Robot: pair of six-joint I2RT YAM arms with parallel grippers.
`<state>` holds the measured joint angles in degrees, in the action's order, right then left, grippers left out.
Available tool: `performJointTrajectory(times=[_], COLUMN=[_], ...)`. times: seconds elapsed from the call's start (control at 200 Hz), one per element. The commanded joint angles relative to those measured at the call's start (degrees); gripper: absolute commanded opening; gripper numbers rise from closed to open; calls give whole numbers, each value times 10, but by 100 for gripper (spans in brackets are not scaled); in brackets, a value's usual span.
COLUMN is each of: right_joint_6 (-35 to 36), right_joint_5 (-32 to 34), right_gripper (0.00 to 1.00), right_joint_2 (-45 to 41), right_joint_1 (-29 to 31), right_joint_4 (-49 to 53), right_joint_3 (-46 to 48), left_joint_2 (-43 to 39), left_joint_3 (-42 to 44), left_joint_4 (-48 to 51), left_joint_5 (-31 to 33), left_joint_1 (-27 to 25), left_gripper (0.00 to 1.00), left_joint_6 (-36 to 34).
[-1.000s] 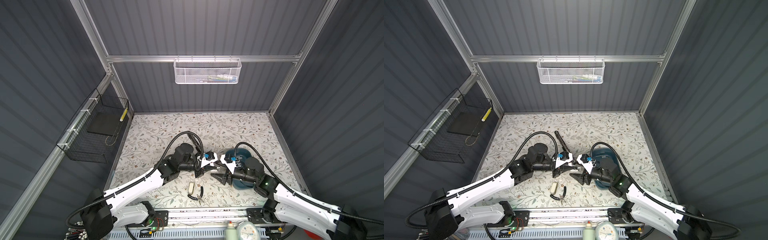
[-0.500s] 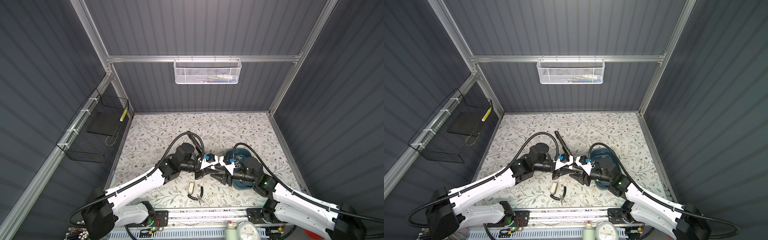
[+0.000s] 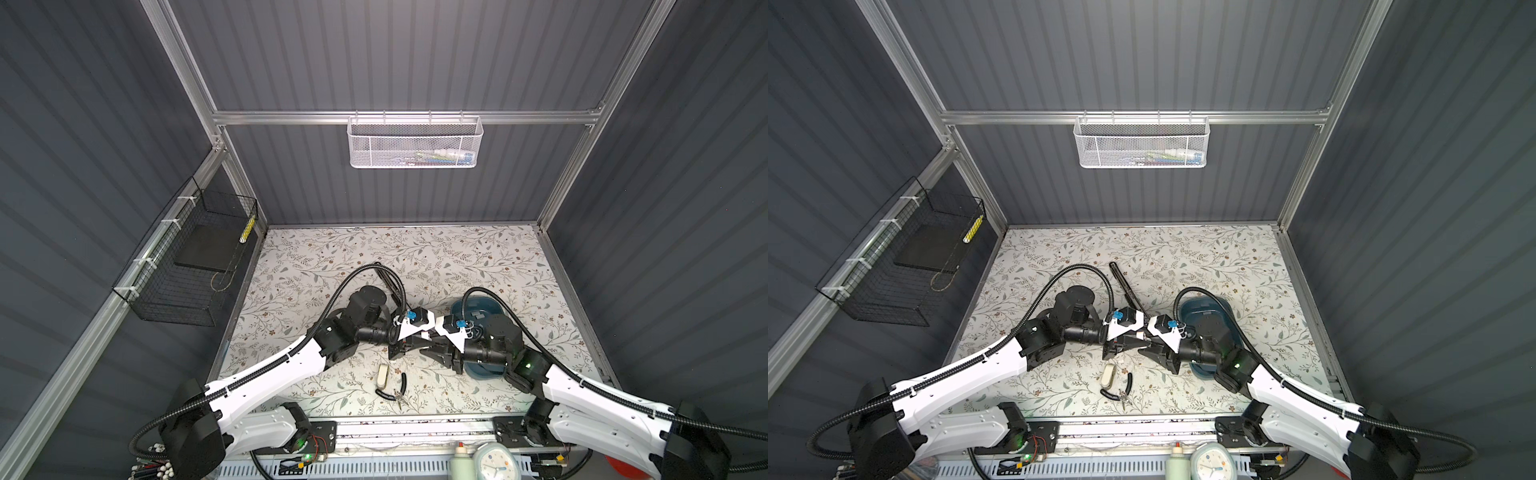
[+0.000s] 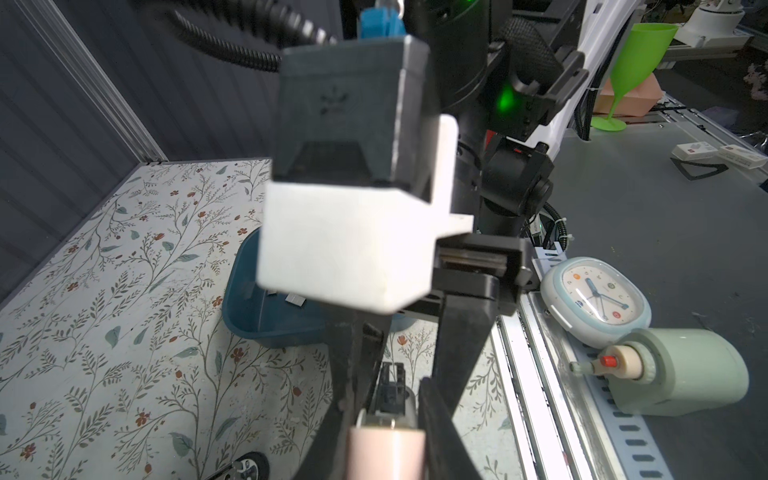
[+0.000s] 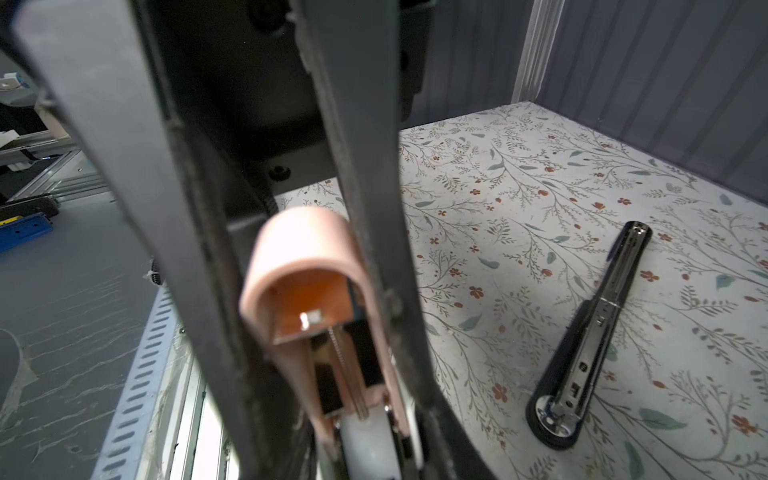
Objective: Load the staples into the stapler
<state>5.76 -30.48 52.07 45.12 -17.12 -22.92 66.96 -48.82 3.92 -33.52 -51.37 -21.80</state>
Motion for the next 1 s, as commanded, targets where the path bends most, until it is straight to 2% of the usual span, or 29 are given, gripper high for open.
performJointTrajectory(times=[0.0, 0.08, 0.11, 0.145, 0.215, 0.22, 0.225, 0.23, 0.235, 0.245, 0.255, 0.375, 0.45, 0.58, 0.71, 0.841, 0.991], right_joint_6=[-21, -24, -26, -28, -33, -33, -33, -34, -34, -35, -35, -46, -55, -74, -101, -121, -142], right_joint_5=[14, 19, 23, 28, 41, 43, 45, 46, 48, 51, 55, 106, 170, 238, 295, 309, 301], right_gripper=[25, 22, 21, 19, 16, 16, 15, 15, 15, 15, 15, 10, 5, 6, 6, 6, 7], right_joint_2=[-7, -6, -5, -2, 4, 5, 5, 6, 7, 8, 9, 24, 35, 61, 108, 181, 264], right_joint_1=[-3, -3, -3, -3, -3, -3, -3, -3, -3, -3, -3, -3, -3, -3, -3, -3, 0], right_joint_4=[-6, -10, -12, -16, -23, -23, -23, -23, -24, -23, -24, -26, -25, -12, 31, 84, 132], right_joint_3=[4, 3, 3, 3, 0, 0, 0, 0, -1, -1, -2, -10, -17, -38, -85, -142, -211], left_joint_2=[-13, -14, -15, -17, -28, -29, -31, -32, -34, -36, -39, -73, -87, -102, -110, -130, -179], left_joint_3=[-5, -5, -3, 4, 26, 28, 30, 32, 34, 39, 42, 78, 90, 127, 151, 176, 250], left_joint_4=[-9, -14, -23, -40, -83, -86, -88, -91, -93, -98, -102, -145, -156, -203, -237, -265, -366], left_joint_5=[6, 14, 24, 47, 106, 108, 112, 115, 118, 121, 126, 209, 273, 398, 494, 604, 755], left_joint_1=[1, 1, 1, 1, 1, 0, 0, 1, 1, 1, 1, 1, 1, 1, 0, 1, 1], left_gripper=[0, 0, 5, 11, 12, 18, 37, 67, 83, 95, 98, 99, 99, 99, 99, 99, 99], left_joint_6=[-10, -2, 6, 18, 42, 42, 42, 42, 42, 41, 40, 53, 63, 76, 88, 102, 113])
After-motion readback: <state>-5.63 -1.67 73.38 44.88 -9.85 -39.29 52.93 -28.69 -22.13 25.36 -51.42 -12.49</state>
